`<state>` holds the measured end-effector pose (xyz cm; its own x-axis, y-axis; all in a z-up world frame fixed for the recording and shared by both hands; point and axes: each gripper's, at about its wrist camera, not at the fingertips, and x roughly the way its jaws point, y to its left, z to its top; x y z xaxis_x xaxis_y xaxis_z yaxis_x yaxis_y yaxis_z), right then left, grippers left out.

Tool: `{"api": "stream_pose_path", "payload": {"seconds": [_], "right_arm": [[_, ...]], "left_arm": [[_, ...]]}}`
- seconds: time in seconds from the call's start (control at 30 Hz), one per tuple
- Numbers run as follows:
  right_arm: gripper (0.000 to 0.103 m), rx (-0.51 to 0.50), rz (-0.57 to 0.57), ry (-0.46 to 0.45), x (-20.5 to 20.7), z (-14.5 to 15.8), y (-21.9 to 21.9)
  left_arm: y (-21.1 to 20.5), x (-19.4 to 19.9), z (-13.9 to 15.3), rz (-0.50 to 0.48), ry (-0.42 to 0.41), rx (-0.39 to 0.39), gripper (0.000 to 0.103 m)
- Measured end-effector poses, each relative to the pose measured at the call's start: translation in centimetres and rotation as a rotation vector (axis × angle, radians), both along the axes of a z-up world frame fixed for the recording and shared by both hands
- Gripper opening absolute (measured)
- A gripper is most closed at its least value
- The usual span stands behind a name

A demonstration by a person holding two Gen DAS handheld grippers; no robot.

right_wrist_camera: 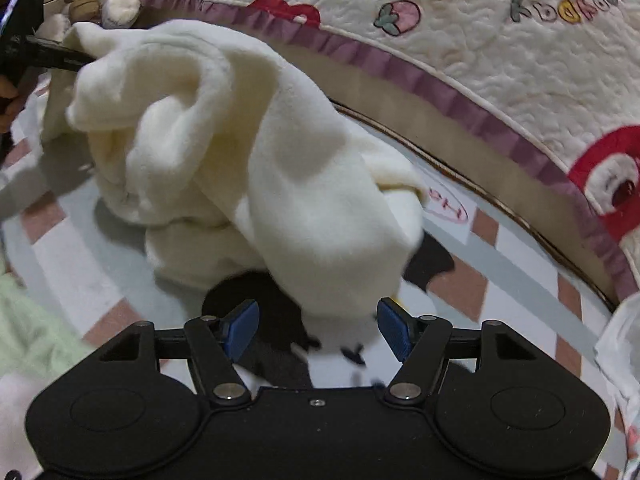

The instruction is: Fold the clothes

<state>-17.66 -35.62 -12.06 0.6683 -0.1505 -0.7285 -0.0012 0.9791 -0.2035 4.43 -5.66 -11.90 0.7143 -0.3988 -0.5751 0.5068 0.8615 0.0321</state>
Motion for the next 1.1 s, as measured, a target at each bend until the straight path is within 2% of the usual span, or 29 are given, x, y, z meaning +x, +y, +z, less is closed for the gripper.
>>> {"api": "stream_pose_path", "payload": {"seconds": [0.03,0.07,0.1,0.17,0.2,0.23,0.27,0.3,0.33,0.37,0.4,0.43,0.57,0.73,0.9,1.1], "right_arm": [[0.071,-0.002,-0.021,-0.029,0.7,-0.3,-0.1],[0.077,0.002,-0.058,-0.063,1.5,-0.6,-0.5],[0.088,0.010,-0.109,-0.100,2.2,-0.8,-1.1],[0.088,0.038,-0.214,-0.178,3.6,-1.4,-2.6],[0.084,0.088,-0.262,-0.224,3.7,-1.5,-3.6],[0.075,0.151,-0.292,-0.257,3.6,-1.5,-4.5],[0.040,0.201,-0.317,-0.283,3.4,-1.2,-5.2],[0.010,0.228,-0.332,-0.299,2.9,-0.7,-5.6],[0.007,0.254,-0.348,-0.314,2.4,-0.1,-6.0],[0.007,0.280,-0.363,-0.330,1.8,0.5,-6.5],[0.006,0.306,-0.378,-0.345,1.3,1.0,-6.9],[0.006,0.318,-0.382,-0.363,0.7,1.8,-7.1],[0.005,0.277,-0.309,-0.454,-1.9,6.1,-6.4],[0.004,0.219,-0.251,-0.567,-4.4,10.9,-5.2],[0.004,0.223,-0.222,-0.686,-7.5,15.7,-4.7],[0.004,0.201,-0.121,-0.794,-11.2,22.2,-3.2]], "left_arm": [[0.2,0.2,-0.3,0.000,0.016,-0.015,0.044],[0.5,0.5,-0.6,0.000,0.033,-0.029,0.046],[0.7,0.6,-1.0,-0.002,0.044,-0.039,0.049],[0.6,0.7,-2.0,-0.015,0.044,-0.022,0.055],[0.4,0.6,-2.4,-0.023,0.043,-0.003,0.058],[0.3,0.6,-2.8,-0.034,0.042,0.019,0.059],[0.1,0.5,-3.1,-0.043,0.038,0.039,0.061],[0.1,0.3,-3.1,-0.051,0.026,0.051,0.062],[0.1,0.1,-2.9,-0.057,0.006,0.053,0.060],[0.1,-0.2,-2.6,-0.064,-0.014,0.056,0.051],[0.1,-0.5,-2.4,-0.070,-0.034,0.058,0.027],[0.1,-0.8,-1.9,-0.077,-0.051,0.059,0.019],[0.2,-2.7,1.2,-0.037,-0.136,0.052,0.015],[0.9,-6.5,6.5,-0.021,-0.297,0.051,0.014],[3.3,-10.7,13.5,0.018,-0.422,-0.014,0.013],[6.6,-15.4,22.9,0.070,-0.553,-0.106,0.013]]}}
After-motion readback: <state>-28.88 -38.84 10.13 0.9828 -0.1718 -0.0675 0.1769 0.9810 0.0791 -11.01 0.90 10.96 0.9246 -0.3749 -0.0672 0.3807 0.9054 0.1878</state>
